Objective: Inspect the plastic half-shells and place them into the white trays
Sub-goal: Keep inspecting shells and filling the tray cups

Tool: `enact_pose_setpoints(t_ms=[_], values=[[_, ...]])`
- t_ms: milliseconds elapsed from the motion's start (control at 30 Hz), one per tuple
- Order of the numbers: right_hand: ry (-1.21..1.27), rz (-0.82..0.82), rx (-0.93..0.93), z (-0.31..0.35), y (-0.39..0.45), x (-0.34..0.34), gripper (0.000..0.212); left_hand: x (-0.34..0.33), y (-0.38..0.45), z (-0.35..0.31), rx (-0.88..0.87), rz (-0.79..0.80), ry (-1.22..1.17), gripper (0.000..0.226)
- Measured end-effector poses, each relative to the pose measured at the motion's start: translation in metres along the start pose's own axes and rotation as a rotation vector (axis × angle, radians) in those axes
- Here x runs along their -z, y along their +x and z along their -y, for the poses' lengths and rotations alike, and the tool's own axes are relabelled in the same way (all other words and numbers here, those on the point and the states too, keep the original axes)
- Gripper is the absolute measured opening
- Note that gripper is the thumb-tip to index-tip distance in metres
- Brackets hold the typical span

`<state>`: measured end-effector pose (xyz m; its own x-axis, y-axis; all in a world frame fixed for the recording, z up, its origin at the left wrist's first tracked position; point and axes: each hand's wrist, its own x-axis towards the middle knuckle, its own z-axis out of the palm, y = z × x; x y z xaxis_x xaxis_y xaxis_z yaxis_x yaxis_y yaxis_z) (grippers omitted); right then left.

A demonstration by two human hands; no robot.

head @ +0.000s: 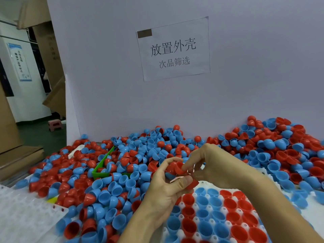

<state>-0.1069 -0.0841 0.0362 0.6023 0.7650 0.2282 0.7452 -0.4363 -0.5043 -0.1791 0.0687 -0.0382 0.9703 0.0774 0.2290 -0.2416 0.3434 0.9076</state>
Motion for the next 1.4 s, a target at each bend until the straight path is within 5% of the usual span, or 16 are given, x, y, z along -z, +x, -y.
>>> enact_pose_setpoints(t_ms=[200, 500, 800, 1033, 1400], values=[[0.011, -0.041, -0.034, -0.001, -0.001, 0.001, 0.020, -0.001, 0.000, 0.001, 0.030, -0.021, -0.012, 0.057], [-0.143, -0.242, -0.225, -0.052, -0.041, 0.068, 0.012, 0.006, 0.006, 0.005, 0.039, -0.170, -0.116, 0.029], [-0.358, -0.103, -0.542, -0.137, -0.090, 0.090, 0.025, 0.002, 0.009, 0.015, -0.011, -0.247, 0.116, 0.022], [-0.379, 0.025, -0.611, -0.156, -0.085, 0.070, 0.014, 0.000, 0.009, 0.019, -0.090, -0.246, 0.315, 0.052], [-0.496, 0.091, -0.669, -0.163, -0.077, 0.051, 0.025, -0.002, 0.009, 0.020, -0.094, -0.230, 0.323, 0.054]])
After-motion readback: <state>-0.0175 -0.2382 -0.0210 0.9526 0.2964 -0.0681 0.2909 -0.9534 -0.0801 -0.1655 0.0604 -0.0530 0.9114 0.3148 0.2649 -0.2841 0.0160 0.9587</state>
